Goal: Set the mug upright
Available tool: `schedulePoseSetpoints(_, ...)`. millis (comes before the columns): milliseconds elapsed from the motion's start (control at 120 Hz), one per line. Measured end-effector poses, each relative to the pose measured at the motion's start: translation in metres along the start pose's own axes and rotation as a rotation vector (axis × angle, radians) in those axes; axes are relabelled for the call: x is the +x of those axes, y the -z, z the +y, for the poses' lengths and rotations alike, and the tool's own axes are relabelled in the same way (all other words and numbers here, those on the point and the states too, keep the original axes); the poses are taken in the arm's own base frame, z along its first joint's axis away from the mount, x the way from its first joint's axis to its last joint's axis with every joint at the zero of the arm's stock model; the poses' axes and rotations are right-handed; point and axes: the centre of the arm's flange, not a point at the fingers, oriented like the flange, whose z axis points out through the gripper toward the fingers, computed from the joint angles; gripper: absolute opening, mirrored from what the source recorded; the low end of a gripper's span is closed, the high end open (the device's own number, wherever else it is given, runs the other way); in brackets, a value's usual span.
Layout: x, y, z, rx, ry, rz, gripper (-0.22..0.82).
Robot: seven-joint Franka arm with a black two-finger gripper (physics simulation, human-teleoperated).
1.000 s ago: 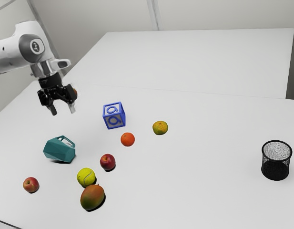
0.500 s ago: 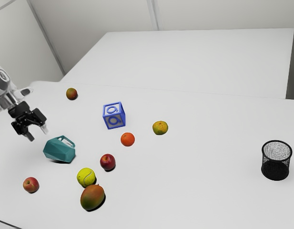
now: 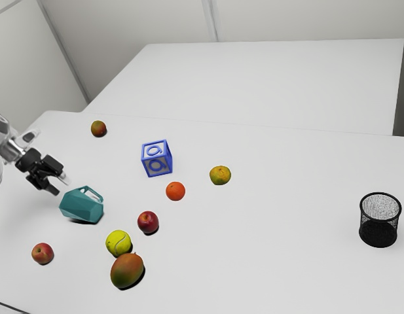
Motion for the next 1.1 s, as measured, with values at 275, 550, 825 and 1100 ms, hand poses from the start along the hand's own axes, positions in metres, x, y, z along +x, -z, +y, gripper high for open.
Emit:
schedulePoseSetpoints(275, -0.016, -0.015, -0.003, -0.142, -0.055, 0.019, 0.60)
schedulePoseSetpoints(550, -0.032, -0.034, -0.004, -0.246, -0.080, 0.032, 0.60)
schedulePoseSetpoints(825, -0.035, -0.045, -0.002, -0.307, -0.104, 0.056, 0.59)
schedulePoseSetpoints(1100, -0.036, -0.047, -0.002, -0.317, -0.125, 0.068, 0.31)
